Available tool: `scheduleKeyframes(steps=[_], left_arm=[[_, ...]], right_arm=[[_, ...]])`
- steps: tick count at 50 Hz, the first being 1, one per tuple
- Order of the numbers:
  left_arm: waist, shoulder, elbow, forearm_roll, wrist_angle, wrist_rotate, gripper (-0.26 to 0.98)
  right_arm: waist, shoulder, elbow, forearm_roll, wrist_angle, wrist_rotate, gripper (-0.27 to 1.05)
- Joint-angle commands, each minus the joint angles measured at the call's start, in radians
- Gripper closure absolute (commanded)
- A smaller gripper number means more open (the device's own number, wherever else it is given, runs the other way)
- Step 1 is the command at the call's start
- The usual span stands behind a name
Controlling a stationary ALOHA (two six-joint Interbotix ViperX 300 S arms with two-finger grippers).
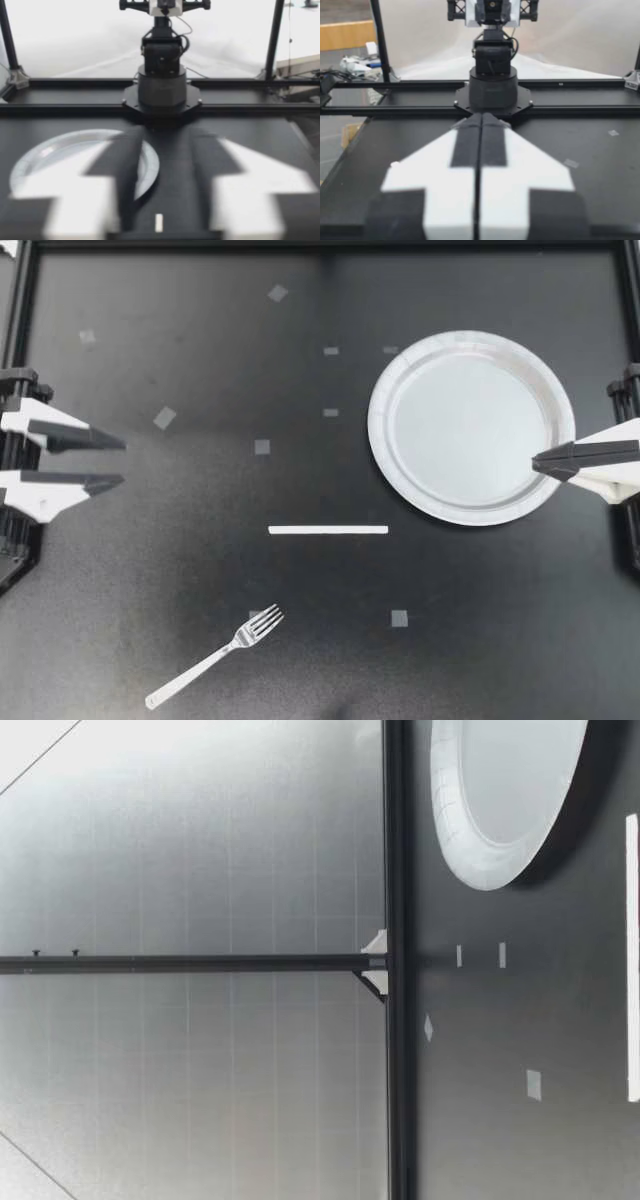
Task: Pick up the fork and place it on the plate.
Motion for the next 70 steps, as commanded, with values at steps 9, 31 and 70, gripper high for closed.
scheduleKeyframes(steps=[9, 31, 70], left_arm=[[0.0, 0.003, -0.074, -0.123, 0.158, -0.038, 0.74], [-0.074, 0.325, -0.327, -0.212, 0.762, -0.141, 0.74], [-0.387, 0.824, -0.518, -0.268, 0.885, -0.653, 0.73]], right_arm=[[-0.005, -0.031, 0.018, 0.003, -0.006, 0.012, 0.83], [-0.038, 0.043, 0.025, 0.052, 0.028, 0.018, 0.83], [-0.094, 0.124, 0.058, 0.087, 0.083, 0.141, 0.8]])
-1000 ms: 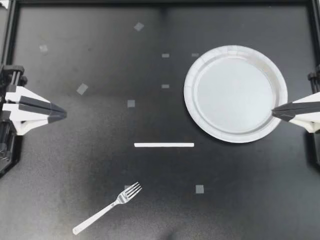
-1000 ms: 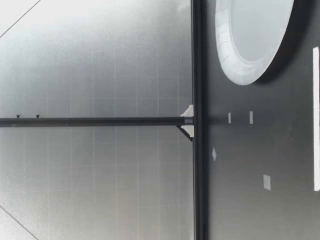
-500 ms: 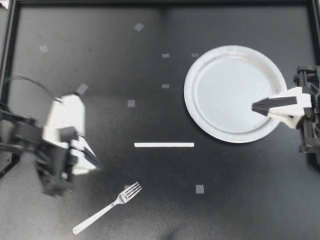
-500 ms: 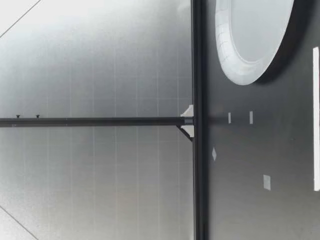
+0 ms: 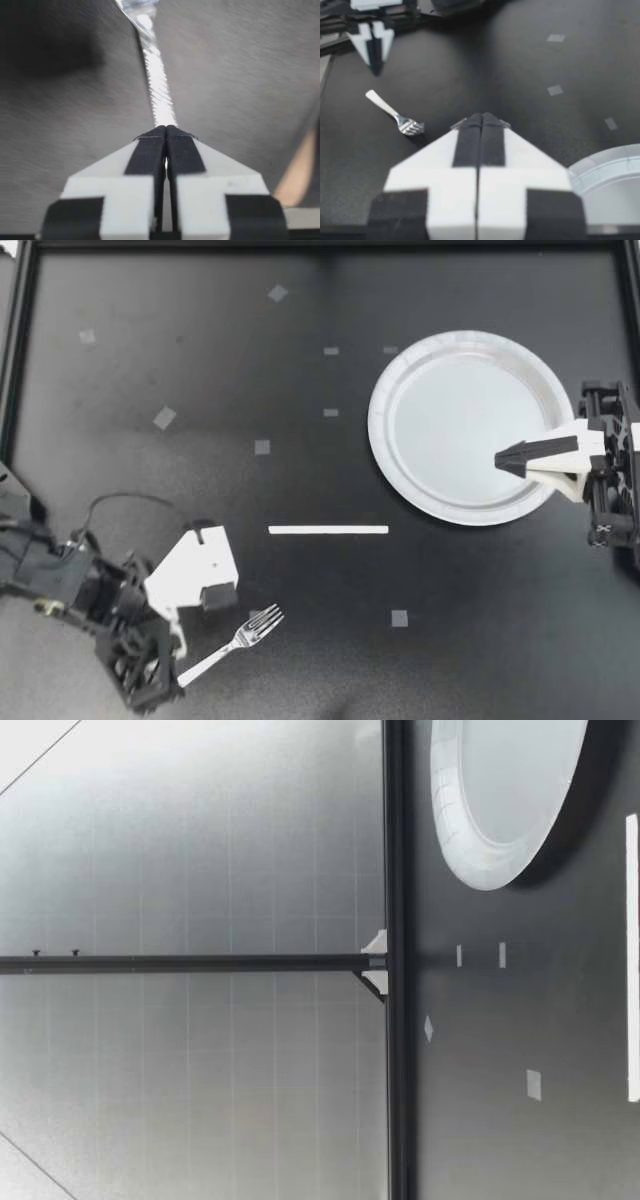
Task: Pick up the fork and place it on the plate.
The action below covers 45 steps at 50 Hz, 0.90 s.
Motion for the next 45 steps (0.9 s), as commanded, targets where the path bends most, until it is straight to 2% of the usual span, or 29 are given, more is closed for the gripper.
scheduleKeyframes(steps=[1, 7, 15, 19, 27, 31, 45], left_arm=[[-0.035, -0.014, -0.029, -0.009, -0.06, -0.063, 0.73], [-0.046, 0.049, -0.035, -0.009, -0.16, -0.074, 0.73], [-0.048, 0.072, -0.048, -0.008, -0.172, -0.017, 0.64], [-0.046, 0.072, -0.049, -0.008, -0.172, 0.002, 0.54], [-0.046, 0.087, -0.038, -0.006, -0.17, -0.003, 0.22], [-0.046, 0.11, -0.034, -0.006, -0.17, -0.005, 0.12], [-0.026, 0.206, -0.04, 0.012, -0.173, 0.002, 0.14]], right_arm=[[-0.006, -0.002, 0.005, -0.009, -0.031, -0.003, 0.8], [-0.005, -0.005, 0.015, -0.009, -0.055, -0.005, 0.8], [-0.005, -0.009, 0.017, -0.009, -0.052, 0.0, 0.8], [-0.003, -0.015, 0.017, -0.009, -0.051, 0.0, 0.8], [0.002, -0.032, 0.028, -0.009, -0.051, 0.0, 0.8], [0.002, -0.041, 0.031, -0.009, -0.052, 0.003, 0.8], [0.006, -0.046, 0.034, -0.009, -0.054, 0.003, 0.8]])
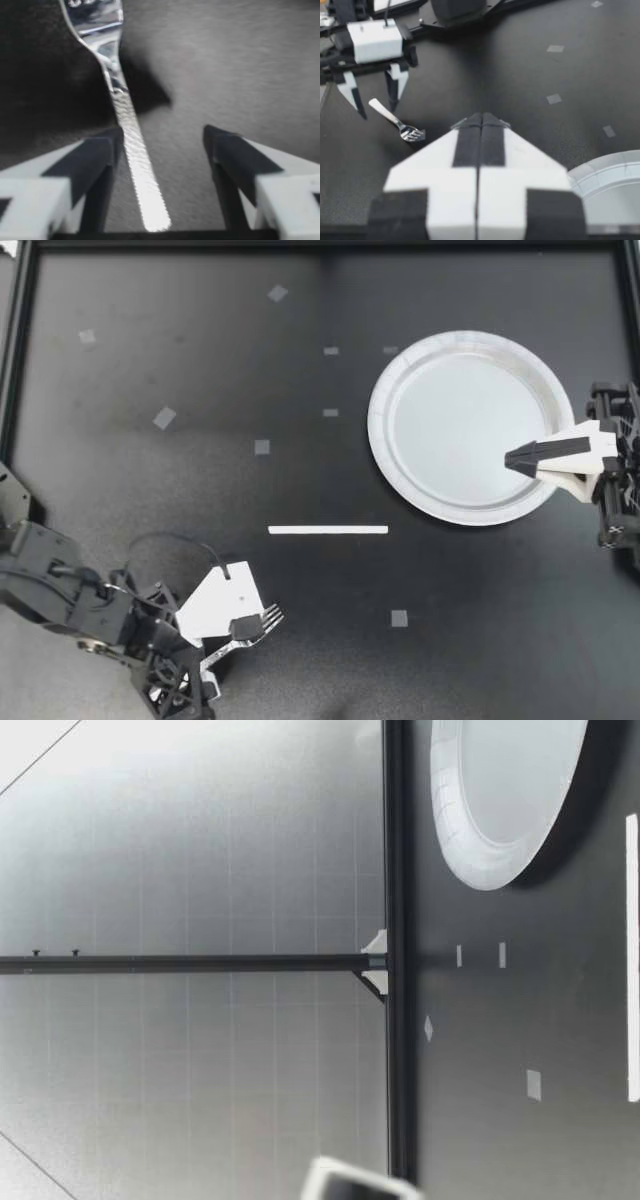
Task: Pick up the fork and place it on the plate.
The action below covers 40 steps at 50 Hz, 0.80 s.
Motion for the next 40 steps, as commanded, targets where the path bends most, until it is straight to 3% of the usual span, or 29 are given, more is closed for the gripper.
scheduleKeyframes(steps=[1, 20, 40], left_arm=[[0.018, 0.006, -0.009, 0.023, -0.009, -0.002, 0.14], [0.061, -0.002, -0.003, 0.098, -0.012, -0.002, 0.15], [0.061, 0.028, -0.028, 0.104, -0.026, -0.003, 0.2]], right_arm=[[0.006, 0.005, -0.011, -0.002, -0.011, 0.002, 0.8], [0.028, 0.009, -0.006, -0.002, -0.012, 0.006, 0.8], [0.028, 0.009, 0.002, -0.002, -0.015, 0.006, 0.8]])
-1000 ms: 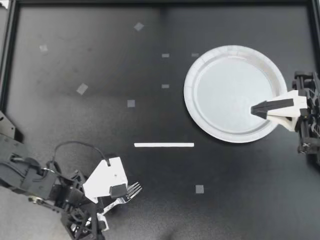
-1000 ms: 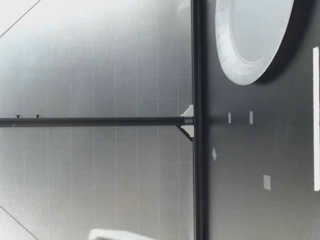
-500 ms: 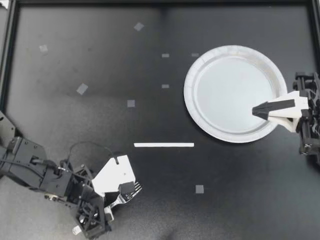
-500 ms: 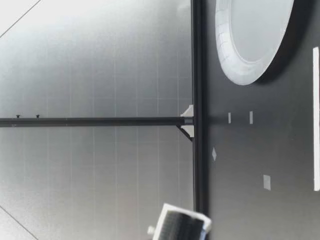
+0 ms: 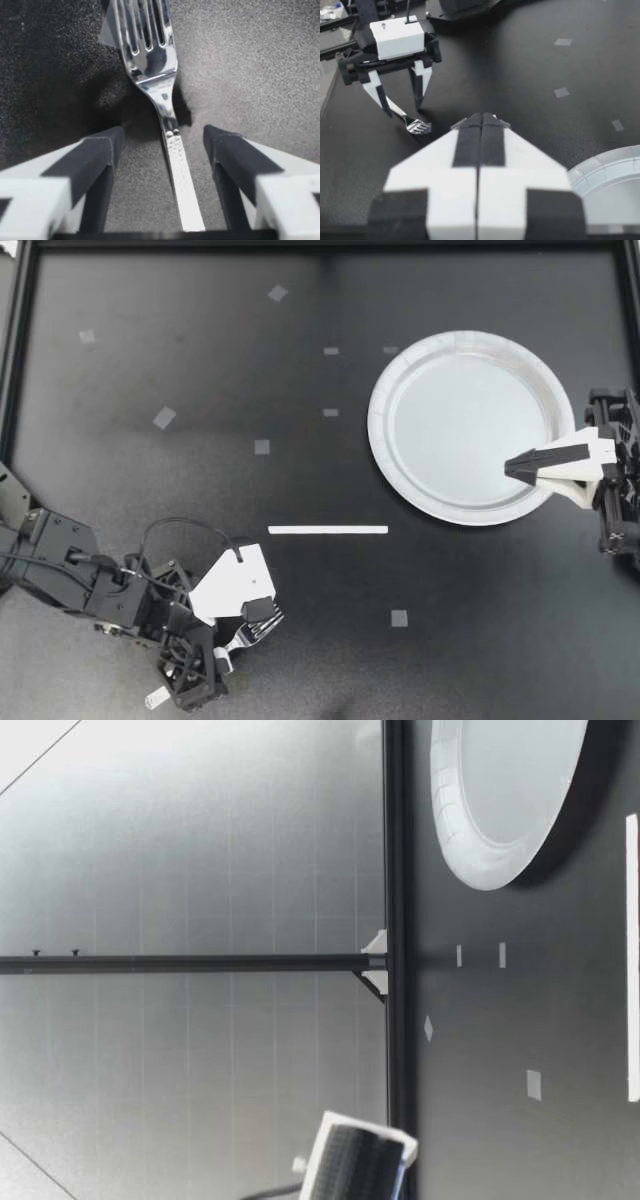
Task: Pick up the fork and place it on the plate.
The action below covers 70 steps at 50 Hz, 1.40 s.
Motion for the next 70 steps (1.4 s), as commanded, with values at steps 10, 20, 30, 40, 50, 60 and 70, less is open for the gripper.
scheduleKeyframes(steps=[10, 20, 30, 40, 50, 60, 70], left_arm=[[0.003, 0.026, -0.044, 0.003, -0.009, -0.002, 0.37], [0.003, 0.025, -0.044, 0.003, 0.006, 0.0, 0.62], [0.005, -0.058, -0.109, 0.141, 0.077, 0.0, 0.68], [0.092, -0.204, -0.256, 0.592, 0.103, -0.049, 0.68], [0.181, -0.219, -0.284, 0.985, -0.086, -0.273, 0.68], [0.247, -0.227, -0.264, 1.227, -0.227, -0.476, 0.68], [0.252, -0.242, -0.268, 1.258, -0.275, -0.483, 0.68]], right_arm=[[0.012, 0.005, -0.009, 0.0, -0.012, 0.002, 0.8], [0.026, 0.0, -0.009, -0.002, -0.012, 0.002, 0.8], [0.032, 0.005, -0.014, -0.002, -0.031, -0.002, 0.8], [0.057, 0.043, -0.031, -0.044, -0.147, -0.008, 0.77], [0.086, 0.132, -0.069, -0.087, -0.256, -0.011, 0.43], [0.084, 0.313, -0.158, -0.089, -0.302, -0.021, 0.13], [0.086, 0.514, -0.222, -0.089, -0.403, -0.021, 0.15]])
